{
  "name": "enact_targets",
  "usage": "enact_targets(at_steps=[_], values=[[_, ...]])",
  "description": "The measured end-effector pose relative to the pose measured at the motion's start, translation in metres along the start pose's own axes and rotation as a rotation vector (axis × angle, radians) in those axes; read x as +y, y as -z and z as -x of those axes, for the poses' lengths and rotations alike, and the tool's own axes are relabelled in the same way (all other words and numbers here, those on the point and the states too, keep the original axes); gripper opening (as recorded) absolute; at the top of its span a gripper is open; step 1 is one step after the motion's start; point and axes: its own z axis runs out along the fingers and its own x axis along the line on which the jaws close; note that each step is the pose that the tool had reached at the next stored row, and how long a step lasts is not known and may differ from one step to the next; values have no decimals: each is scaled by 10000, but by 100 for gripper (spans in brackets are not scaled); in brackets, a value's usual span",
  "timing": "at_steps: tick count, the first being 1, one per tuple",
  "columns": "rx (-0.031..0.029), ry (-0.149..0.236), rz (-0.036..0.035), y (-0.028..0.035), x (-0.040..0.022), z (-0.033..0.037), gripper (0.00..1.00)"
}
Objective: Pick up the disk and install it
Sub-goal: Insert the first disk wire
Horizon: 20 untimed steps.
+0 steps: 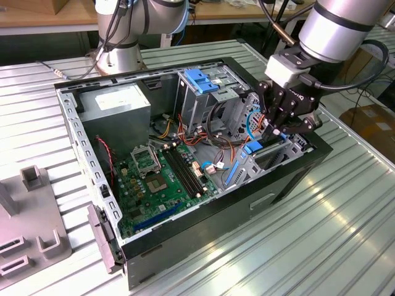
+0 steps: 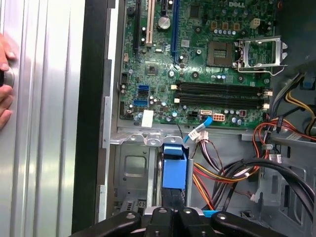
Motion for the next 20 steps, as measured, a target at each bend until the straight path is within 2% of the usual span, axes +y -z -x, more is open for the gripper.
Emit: enact_targets(at_steps=[1, 2, 7, 13, 14, 20], values=[[-3, 88, 0, 0, -4, 0, 10], [-8, 305, 1, -1, -36, -3, 10], [-1, 838, 1, 0, -138, -10, 10], [8, 1699, 2, 7, -157, -13, 10], [10, 1876, 5, 18, -157, -12, 10], [8, 2317, 34, 104, -157, -12, 10]])
